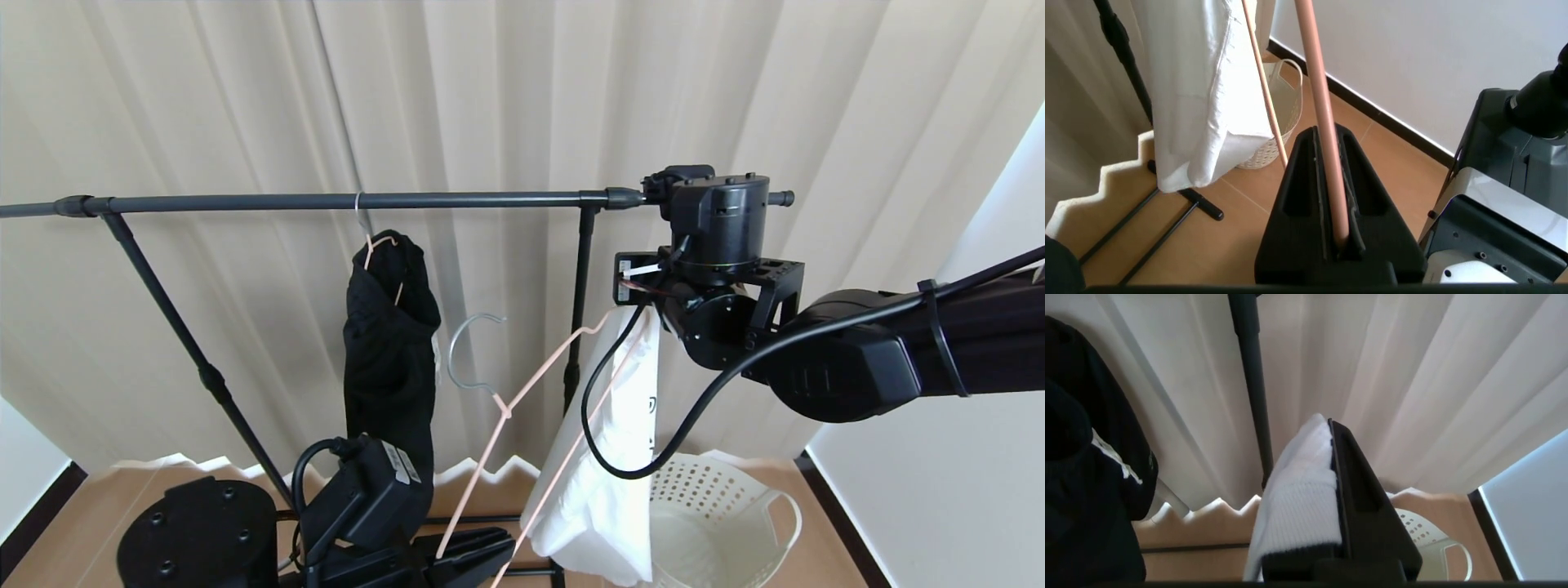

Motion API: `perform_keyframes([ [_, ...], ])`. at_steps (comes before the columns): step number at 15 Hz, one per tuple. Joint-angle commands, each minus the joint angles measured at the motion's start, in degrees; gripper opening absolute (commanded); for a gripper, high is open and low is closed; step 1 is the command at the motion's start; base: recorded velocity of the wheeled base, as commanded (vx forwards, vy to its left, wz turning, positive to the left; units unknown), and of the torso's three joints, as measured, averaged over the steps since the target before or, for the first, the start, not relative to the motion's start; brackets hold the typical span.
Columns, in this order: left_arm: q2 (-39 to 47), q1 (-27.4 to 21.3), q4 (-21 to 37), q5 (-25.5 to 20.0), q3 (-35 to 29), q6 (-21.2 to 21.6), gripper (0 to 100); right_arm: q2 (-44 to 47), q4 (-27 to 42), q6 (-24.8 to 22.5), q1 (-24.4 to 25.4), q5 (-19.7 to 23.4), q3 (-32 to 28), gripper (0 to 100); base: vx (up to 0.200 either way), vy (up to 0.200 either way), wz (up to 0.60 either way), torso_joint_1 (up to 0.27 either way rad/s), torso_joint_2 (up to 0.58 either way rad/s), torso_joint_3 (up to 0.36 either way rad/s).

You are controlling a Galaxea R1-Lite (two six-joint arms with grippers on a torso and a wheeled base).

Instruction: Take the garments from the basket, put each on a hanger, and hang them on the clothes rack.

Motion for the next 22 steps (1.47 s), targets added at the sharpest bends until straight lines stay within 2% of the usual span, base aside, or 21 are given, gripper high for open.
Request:
perform_keyframes([
  [1, 0.14, 0.0, -0.02, 0.01, -0.16, -0.06, 0, -0.23, -0.03, 0.48, 0.63, -0.49, 0.4, 0, 0.0, 0.0, 0.0, 0.0, 0.0, 0.0],
  [7, 0.31, 0.0, -0.11, 0.19, -0.24, 0.03, 0, -4.27, -0.3, 2.5, 3.88, -2.42, 5.59, 0, 0.0, 0.0, 0.0, 0.0, 0.0, 0.0],
  [10, 0.31, 0.0, -0.19, 0.19, -0.07, 0.21, 0, -6.9, -0.12, 5.75, 8.89, -3.65, 7.7, 0, 0.0, 0.0, 0.0, 0.0, 0.0, 0.0],
  [12, 0.31, 0.09, -0.55, 0.19, 0.02, 0.3, 0, -6.99, -0.21, 7.25, 10.39, -4.27, 8.58, 0, 0.0, 0.0, 0.0, 0.0, 0.0, 0.0],
  [16, 0.49, 0.09, -1.78, 0.19, 0.37, 0.38, 0, -7.34, -0.21, 7.51, 13.29, -4.53, 8.66, 0, 0.0, 0.0, 0.0, 0.0, 0.0, 0.0],
  [22, 0.67, 0.09, -1.78, 0.19, 0.63, 0.47, 0, -7.43, -0.21, 7.95, 20.93, -6.29, 10.16, 0, 0.0, 0.0, 0.0, 0.0, 0.0, 0.0],
])
